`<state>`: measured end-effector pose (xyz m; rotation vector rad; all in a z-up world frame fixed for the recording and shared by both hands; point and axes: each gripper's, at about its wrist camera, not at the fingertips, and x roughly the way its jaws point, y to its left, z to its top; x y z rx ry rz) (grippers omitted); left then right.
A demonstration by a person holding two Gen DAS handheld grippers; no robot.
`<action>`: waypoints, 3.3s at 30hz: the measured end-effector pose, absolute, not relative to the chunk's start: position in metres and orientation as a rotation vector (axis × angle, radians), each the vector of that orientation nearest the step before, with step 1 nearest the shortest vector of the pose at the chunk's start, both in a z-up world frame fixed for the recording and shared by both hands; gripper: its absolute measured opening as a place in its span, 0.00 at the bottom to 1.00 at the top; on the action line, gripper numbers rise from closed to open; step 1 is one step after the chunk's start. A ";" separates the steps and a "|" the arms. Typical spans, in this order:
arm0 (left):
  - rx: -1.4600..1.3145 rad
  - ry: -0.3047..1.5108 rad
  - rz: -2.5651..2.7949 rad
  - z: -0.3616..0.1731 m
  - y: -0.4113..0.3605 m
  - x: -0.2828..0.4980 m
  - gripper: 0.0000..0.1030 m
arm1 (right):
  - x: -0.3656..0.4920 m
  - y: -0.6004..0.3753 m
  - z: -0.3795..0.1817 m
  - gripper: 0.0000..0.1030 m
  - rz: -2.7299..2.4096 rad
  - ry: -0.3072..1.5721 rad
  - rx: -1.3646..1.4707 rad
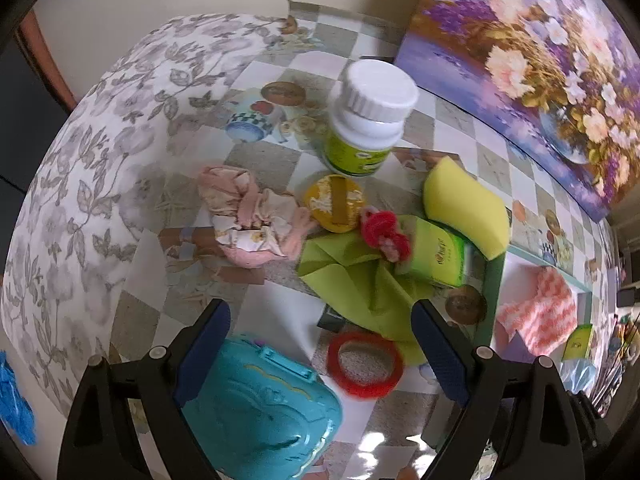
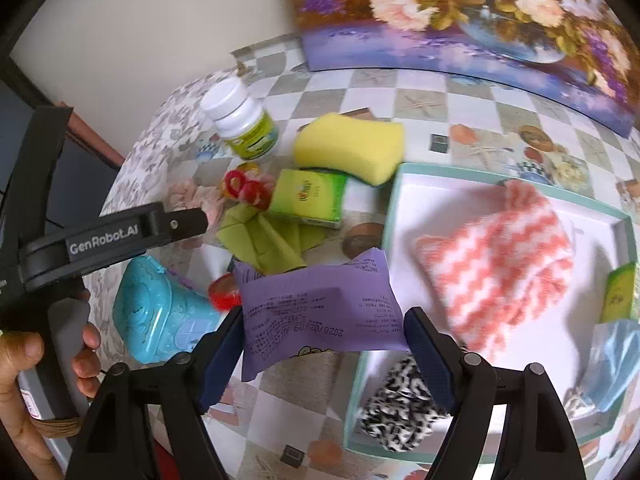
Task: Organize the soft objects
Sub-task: 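Grasp the red tape roll with the left gripper while the right gripper lifts the purple packet, then carry the tape roll with the left gripper into the tray while the right gripper carries the packet there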
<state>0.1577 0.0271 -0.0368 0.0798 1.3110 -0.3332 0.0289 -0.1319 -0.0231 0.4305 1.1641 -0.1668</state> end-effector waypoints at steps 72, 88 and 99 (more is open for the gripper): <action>0.237 1.310 -0.462 -0.056 -0.045 0.080 0.09 | -0.071 -0.244 -0.027 0.79 -0.397 1.158 0.646; 0.268 1.283 -0.774 -0.028 -0.157 0.011 0.09 | -0.093 -0.283 -0.049 0.79 -0.520 1.218 0.698; 0.224 1.322 -0.792 -0.035 -0.171 0.010 0.10 | -0.102 -0.294 -0.046 0.79 -0.547 1.204 0.717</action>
